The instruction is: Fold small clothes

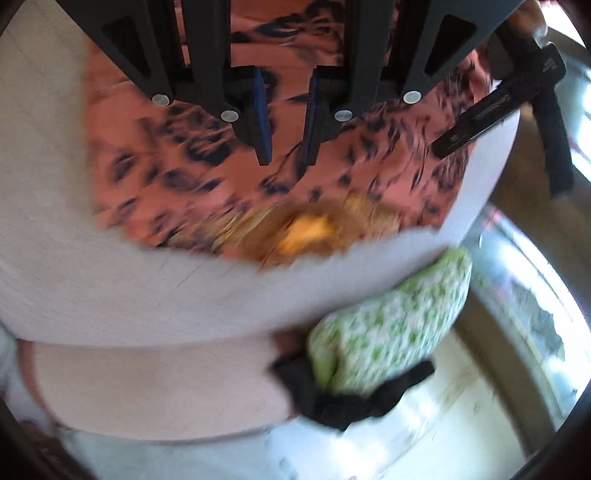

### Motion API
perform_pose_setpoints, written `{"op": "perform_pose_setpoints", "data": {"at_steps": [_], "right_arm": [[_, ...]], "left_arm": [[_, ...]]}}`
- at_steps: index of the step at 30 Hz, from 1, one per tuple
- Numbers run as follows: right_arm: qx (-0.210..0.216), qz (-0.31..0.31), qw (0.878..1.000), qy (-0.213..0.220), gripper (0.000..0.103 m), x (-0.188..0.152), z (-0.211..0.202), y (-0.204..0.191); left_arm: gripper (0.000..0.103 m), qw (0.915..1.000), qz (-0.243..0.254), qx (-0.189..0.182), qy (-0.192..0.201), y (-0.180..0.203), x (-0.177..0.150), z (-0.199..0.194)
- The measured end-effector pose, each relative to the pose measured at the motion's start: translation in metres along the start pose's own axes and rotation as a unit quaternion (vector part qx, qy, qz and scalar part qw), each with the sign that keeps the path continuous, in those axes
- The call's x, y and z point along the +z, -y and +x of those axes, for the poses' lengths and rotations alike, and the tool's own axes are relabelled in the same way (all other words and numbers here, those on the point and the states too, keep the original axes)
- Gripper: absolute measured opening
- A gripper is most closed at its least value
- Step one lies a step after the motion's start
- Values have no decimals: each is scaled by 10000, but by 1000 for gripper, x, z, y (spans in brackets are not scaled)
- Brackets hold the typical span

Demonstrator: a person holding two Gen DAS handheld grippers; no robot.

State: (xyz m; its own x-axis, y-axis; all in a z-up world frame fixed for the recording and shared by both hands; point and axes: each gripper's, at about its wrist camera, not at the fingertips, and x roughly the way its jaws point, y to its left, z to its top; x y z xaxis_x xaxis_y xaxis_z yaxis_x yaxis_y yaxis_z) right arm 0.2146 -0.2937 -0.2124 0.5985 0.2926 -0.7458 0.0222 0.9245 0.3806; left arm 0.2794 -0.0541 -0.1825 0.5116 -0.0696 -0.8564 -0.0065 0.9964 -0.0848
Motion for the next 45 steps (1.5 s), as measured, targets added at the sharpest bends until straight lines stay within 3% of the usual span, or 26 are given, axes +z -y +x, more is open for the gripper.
{"op": "perform_pose_setpoints", "data": {"at_steps": [2,5,7,9,11,13,16,19,22,25,27,29,30,33,38,40,42,45], "right_arm": [[-163,86,9964,-827,19,-12,28,2],[-12,223,9981,-577,19,-9,9,5],[92,333,9994,-80,19,-5,-13,10],[-140,505,9985,177,19,0,-20,20],[-340,806,9960,174,19,2,-15,36],[-676,1098,9913,-251,19,0,4,59],[-386,1243,9913,-209,19,4,-4,64],[-90,1248,9921,-78,21,1,-25,60],[159,888,9959,-109,20,-11,-37,38],[292,602,9949,-752,20,-19,-25,31],[214,540,9866,-1525,21,-33,-4,30],[248,496,9898,-1312,20,-35,-10,28],[253,482,9885,-1409,20,-33,-12,27],[317,735,9898,-1181,20,-35,-26,35],[-96,1154,9923,-444,20,-21,-42,62],[-345,1312,9894,-515,20,-18,-33,78],[-87,1465,9863,-757,20,-24,-23,92],[48,1417,9875,-688,20,-25,-32,94]], "left_arm": [[88,9993,302,219,-10,8,-4,2],[89,9992,343,224,-8,11,-7,-1],[89,9997,113,53,189,6,-2,-7],[89,9989,-149,-110,430,-1,2,-14],[93,9993,-234,28,298,-7,7,-5],[93,9992,33,395,-97,-6,4,13],[94,9975,372,596,11,5,4,9],[94,9994,-55,294,180,-7,8,-2],[94,9970,-473,396,468,-24,14,-11],[94,9973,-594,432,72,-30,16,5],[100,9974,-108,706,41,-13,12,12],[103,9954,331,886,-131,2,9,20],[103,9942,457,970,-97,7,8,21],[103,9962,231,828,-138,3,11,20],[103,9952,252,939,-126,2,9,22],[103,9954,270,907,-153,2,9,22],[103,9955,289,884,-171,3,12,27],[103,9966,368,709,-220,-6,15,25]]}}
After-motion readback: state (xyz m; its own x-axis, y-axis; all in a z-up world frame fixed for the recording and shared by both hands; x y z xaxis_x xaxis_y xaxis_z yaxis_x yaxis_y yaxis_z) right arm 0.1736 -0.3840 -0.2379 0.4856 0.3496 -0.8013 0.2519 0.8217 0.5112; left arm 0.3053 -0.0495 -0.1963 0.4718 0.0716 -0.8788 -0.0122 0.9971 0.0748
